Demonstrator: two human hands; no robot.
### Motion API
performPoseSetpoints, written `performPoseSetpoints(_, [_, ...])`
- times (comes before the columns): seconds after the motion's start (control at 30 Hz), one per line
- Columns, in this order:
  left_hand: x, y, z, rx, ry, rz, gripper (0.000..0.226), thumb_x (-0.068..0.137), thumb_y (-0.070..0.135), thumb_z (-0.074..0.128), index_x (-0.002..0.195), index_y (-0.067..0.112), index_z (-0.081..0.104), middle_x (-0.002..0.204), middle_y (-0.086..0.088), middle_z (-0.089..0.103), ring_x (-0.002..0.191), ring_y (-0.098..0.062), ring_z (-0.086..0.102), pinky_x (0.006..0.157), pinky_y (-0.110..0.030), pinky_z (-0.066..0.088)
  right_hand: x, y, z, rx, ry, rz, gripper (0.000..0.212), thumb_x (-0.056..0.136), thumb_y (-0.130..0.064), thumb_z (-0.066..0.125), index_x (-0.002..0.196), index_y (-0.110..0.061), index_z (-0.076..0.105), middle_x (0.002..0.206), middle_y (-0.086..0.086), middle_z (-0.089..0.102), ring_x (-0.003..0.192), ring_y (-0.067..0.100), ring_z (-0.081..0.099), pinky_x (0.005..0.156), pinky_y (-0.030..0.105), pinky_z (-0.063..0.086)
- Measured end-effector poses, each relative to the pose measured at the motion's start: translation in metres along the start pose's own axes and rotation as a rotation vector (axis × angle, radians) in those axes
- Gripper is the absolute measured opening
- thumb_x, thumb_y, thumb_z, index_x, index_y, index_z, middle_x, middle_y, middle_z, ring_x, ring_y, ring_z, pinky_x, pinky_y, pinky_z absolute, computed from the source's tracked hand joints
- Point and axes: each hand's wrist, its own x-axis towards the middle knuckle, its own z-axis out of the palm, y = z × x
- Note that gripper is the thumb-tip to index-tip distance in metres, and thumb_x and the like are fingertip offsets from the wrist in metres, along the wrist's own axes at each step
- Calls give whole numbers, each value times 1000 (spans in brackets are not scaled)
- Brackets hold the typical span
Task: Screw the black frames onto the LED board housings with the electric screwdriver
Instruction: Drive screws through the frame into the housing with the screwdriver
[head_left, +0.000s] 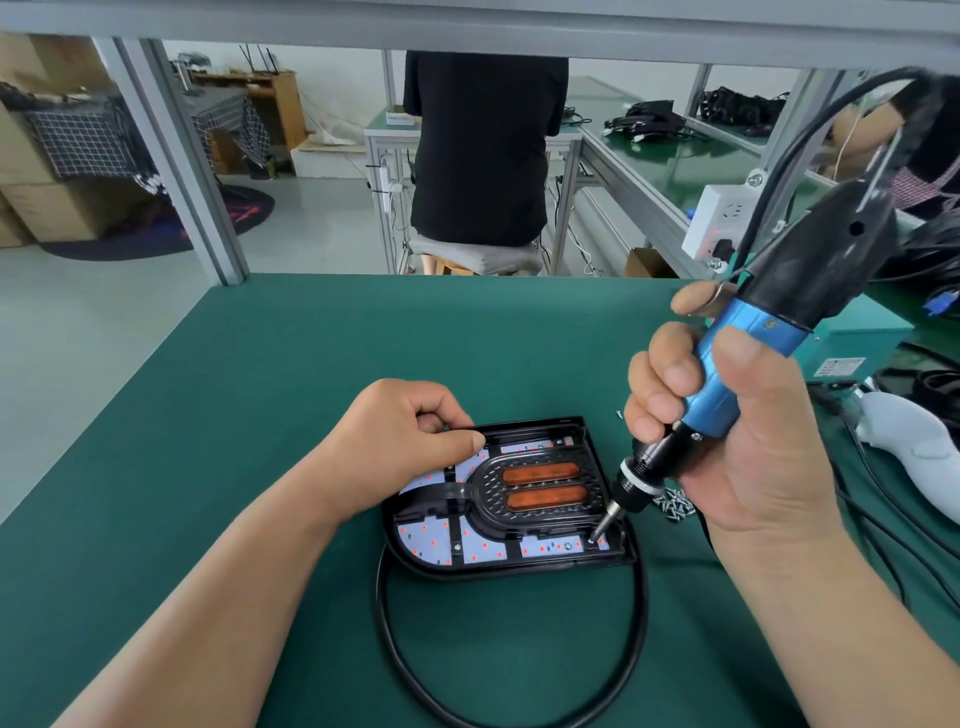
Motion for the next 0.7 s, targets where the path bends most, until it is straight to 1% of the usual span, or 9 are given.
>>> performPoseSetpoints(0.03, [0, -1, 0, 1, -4, -1, 18, 84, 21, 88, 74, 19, 74, 51, 9, 35, 52, -13, 28, 52, -22, 29, 0, 0, 0, -5, 13, -13, 29, 89, -30, 72, 112, -20, 58, 72, -5, 46, 58, 12, 47, 55, 26, 46])
performPoseSetpoints(0.1, [0, -1, -1, -1, -13, 0, 18, 84, 22, 88, 74, 19, 75, 51, 9, 35, 52, -12, 29, 52, -22, 30, 2, -2, 0, 11, 55, -34, 44, 85, -43, 81, 114, -20, 58, 74, -6, 46, 61, 11, 47, 57, 26, 47])
performPoseSetpoints(0.17, [1, -2, -2, -7, -19, 3, 17, 84, 22, 89, 74, 20, 75, 51, 8, 36, 52, -12, 30, 52, -22, 31, 5, -5, -4, 38, 127, -51, 48, 86, -53, 78, 115, -21, 58, 77, -7, 46, 63, 10, 47, 61, 24, 48])
performPoseSetpoints(0.23, [1, -3, -3, -12, -24, 2, 17, 84, 23, 89, 75, 21, 76, 52, 8, 36, 53, -13, 30, 53, -22, 31, 7, -8, -10, 42, 220, -69, 39, 100, -57, 61, 115, -21, 57, 79, -8, 46, 65, 9, 47, 63, 23, 49])
performPoseSetpoints(0.3, [2, -5, -3, -20, -29, 7, 16, 84, 24, 90, 75, 21, 76, 54, 7, 36, 54, -15, 30, 53, -21, 31, 9, -14, -20, 57, 306, -84, 40, 109, -58, 40, 113, -22, 57, 80, -8, 47, 66, 8, 48, 65, 22, 50])
performPoseSetpoints(0.37, [3, -6, -4, -20, -33, 12, 16, 84, 25, 90, 76, 21, 77, 55, 5, 36, 54, -15, 30, 53, -19, 31, 11, -21, -30, 68, 378, -104, 44, 109, -60, 34, 110, -23, 58, 80, -9, 49, 66, 7, 49, 65, 21, 49])
performPoseSetpoints(0.5, [3, -5, -4, -13, -32, 7, 15, 83, 26, 90, 76, 23, 78, 56, 4, 36, 53, -13, 31, 52, -19, 32, 13, -37, -51, 52, 504, -164, 44, 110, -61, 34, 107, -24, 57, 80, -10, 49, 64, 6, 47, 63, 19, 46])
performPoseSetpoints(0.57, [3, -5, -4, -2, -25, -3, 15, 82, 28, 91, 76, 24, 78, 54, 6, 37, 52, -11, 33, 52, -19, 33, 12, -45, -63, 62, 553, -189, 42, 110, -61, 38, 109, -23, 55, 81, -10, 50, 63, 6, 46, 61, 19, 45])
performPoseSetpoints(0.7, [3, -6, -3, 4, -18, -19, 14, 82, 30, 91, 76, 24, 78, 53, 8, 38, 52, -10, 35, 52, -16, 35, 7, -62, -89, 24, 603, -237, 39, 110, -59, 42, 110, -22, 52, 81, -9, 51, 62, 7, 45, 59, 20, 43])
